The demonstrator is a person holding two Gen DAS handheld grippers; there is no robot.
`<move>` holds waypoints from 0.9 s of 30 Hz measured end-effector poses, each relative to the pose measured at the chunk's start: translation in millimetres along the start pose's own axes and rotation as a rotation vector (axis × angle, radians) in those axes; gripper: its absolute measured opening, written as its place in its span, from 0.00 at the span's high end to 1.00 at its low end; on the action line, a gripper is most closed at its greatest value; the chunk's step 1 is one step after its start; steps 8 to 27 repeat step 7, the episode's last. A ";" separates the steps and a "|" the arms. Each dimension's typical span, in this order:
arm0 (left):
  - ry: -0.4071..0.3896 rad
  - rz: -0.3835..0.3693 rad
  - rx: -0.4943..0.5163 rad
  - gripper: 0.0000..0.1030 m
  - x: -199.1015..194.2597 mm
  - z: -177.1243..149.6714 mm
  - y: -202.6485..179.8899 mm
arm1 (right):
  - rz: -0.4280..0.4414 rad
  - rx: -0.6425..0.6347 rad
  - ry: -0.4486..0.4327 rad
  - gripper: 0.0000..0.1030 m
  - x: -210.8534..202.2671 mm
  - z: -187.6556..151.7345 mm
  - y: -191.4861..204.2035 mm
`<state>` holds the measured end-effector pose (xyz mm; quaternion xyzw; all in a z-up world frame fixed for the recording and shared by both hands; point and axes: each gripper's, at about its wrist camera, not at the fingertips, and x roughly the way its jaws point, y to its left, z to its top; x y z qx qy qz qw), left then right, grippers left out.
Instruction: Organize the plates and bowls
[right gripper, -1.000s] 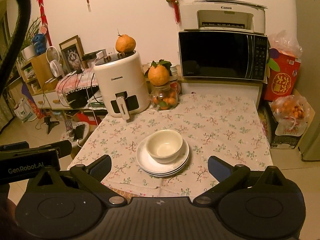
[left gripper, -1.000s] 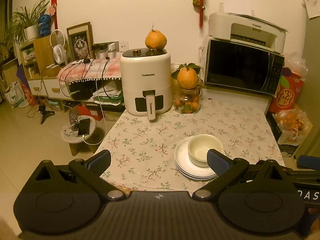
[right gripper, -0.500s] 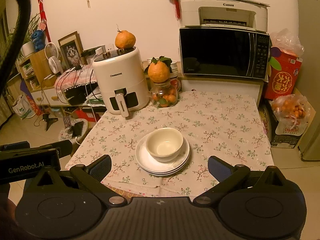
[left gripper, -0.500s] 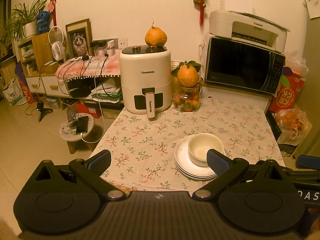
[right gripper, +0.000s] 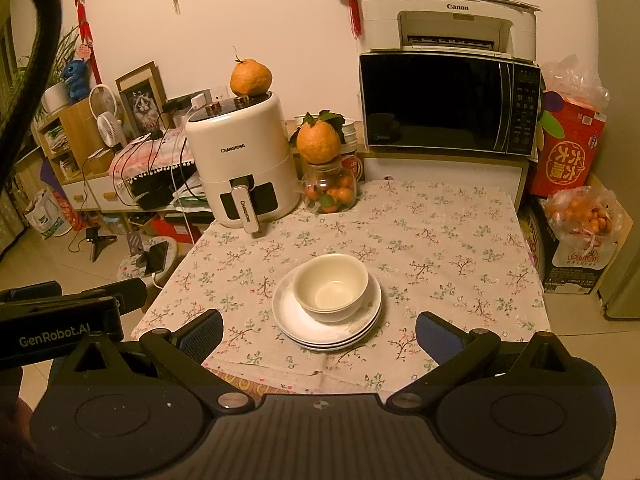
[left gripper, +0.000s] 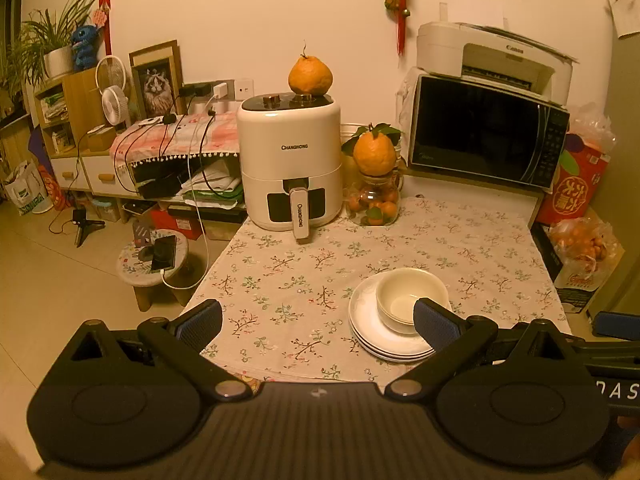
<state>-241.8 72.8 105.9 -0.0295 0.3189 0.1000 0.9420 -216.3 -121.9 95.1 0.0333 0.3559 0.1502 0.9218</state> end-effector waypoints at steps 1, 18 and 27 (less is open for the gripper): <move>0.001 0.000 0.001 0.01 0.1 0.1 -0.1 | 0.000 0.001 0.000 0.02 0.0 -0.1 0.1; 0.001 0.002 0.005 0.01 0.7 0.6 -0.1 | 0.001 0.004 0.002 0.02 0.5 -0.3 0.2; 0.001 0.002 0.005 0.01 0.7 0.6 -0.1 | 0.001 0.004 0.002 0.02 0.5 -0.3 0.2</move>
